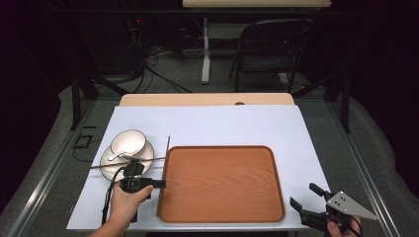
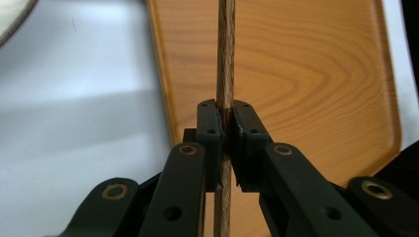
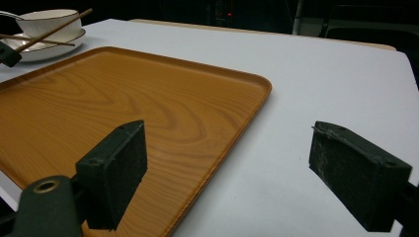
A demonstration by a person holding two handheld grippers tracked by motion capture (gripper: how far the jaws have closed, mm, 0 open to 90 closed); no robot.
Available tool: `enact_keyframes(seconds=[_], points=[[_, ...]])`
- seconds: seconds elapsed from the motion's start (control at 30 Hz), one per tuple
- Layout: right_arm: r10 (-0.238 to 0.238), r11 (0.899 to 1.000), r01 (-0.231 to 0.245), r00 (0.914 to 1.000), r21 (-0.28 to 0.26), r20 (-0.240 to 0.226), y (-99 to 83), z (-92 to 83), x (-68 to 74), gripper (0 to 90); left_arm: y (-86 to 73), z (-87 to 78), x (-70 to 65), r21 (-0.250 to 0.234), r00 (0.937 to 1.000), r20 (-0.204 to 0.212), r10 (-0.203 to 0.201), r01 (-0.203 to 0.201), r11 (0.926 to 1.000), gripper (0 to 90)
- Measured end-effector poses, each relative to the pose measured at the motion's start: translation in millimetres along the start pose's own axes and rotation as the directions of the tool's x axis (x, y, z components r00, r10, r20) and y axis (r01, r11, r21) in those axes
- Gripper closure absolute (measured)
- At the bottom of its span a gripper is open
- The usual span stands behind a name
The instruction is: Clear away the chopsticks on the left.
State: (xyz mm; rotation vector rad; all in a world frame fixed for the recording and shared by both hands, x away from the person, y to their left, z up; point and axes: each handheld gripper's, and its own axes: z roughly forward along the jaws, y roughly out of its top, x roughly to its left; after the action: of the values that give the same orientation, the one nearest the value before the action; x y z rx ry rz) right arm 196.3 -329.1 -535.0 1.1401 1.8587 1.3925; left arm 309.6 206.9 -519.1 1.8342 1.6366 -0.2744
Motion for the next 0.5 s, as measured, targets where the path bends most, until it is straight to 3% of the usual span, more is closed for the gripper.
enact_keyframes(seconds=[0.5], points=[[-0.001, 1.000, 0.001, 1.0000, -0.001, 0.000, 0.0, -0.3, -0.2, 14.3, -2.0, 13.6, 5.8, 0.039, 0.9989, -0.018, -0.044, 0.044, 0.9982, 83.5]])
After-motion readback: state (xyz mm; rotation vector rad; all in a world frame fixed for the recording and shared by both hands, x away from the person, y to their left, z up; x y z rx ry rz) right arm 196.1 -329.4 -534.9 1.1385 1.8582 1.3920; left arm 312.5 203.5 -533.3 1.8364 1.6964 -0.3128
